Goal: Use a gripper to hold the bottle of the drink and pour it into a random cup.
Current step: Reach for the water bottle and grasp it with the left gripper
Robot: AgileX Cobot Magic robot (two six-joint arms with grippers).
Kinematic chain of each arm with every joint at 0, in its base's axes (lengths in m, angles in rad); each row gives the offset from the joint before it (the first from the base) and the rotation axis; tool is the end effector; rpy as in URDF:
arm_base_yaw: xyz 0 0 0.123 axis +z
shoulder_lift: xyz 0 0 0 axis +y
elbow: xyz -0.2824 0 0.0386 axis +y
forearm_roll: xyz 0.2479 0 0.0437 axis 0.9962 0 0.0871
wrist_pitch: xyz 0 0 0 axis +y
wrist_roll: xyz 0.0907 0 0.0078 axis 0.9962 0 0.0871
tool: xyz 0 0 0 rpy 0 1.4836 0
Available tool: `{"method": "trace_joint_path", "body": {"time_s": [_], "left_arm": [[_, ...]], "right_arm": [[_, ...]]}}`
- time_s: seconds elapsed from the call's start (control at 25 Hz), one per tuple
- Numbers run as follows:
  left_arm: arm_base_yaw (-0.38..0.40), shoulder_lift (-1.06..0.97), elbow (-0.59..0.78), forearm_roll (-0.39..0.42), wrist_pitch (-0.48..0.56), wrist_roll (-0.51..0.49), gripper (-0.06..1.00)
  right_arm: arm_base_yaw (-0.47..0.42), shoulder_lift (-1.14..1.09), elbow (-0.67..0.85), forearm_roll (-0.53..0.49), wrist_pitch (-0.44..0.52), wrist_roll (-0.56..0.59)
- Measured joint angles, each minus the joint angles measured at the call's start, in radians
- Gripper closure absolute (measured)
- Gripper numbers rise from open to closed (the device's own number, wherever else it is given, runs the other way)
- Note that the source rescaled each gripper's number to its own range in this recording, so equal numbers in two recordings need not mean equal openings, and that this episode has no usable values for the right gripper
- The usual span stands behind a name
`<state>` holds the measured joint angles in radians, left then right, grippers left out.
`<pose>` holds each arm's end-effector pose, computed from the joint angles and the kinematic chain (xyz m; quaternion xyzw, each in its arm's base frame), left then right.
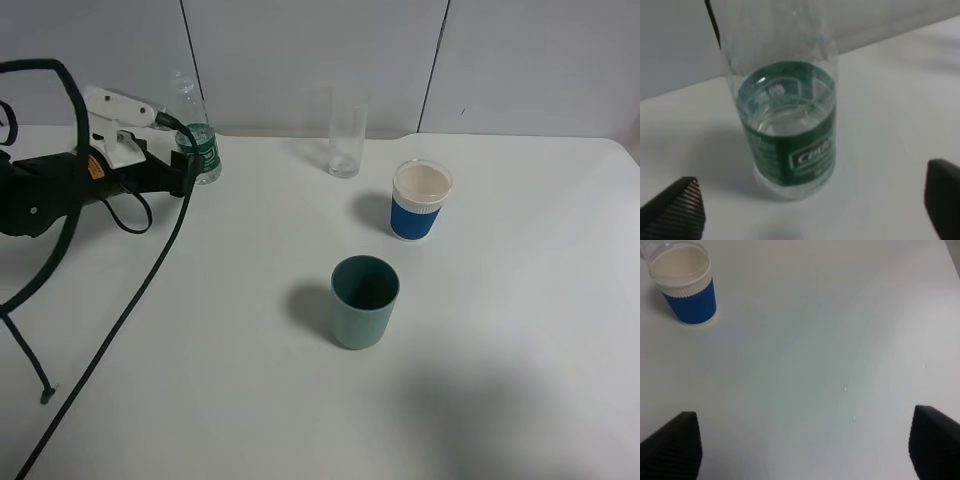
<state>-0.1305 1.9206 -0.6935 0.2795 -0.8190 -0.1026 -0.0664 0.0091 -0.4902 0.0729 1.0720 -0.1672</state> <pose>0.3364 -0.0626 0.1265 0.1479 0.8011 -0.0940 0.5723 -0.0026 0.0060 0.2738 -0.0446 0.8593 -0.0231 0.5090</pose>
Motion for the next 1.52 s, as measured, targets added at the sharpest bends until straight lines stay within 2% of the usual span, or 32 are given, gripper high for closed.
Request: {"method": "trace_joint_path", "body": {"time_s": [0.6, 1.52], "left_arm": [[0.000, 0.143, -0.143, -0.007, -0.074, -0.003, 0.20], [0.002, 0.295, -0.336, -0.009, -0.093, -0.073, 0.20]], "right_arm": [[0.000, 0.000, 0.000, 0.000, 0.000, 0.000], [0.000, 0.000, 0.000, 0.000, 0.000, 0.000]]}}
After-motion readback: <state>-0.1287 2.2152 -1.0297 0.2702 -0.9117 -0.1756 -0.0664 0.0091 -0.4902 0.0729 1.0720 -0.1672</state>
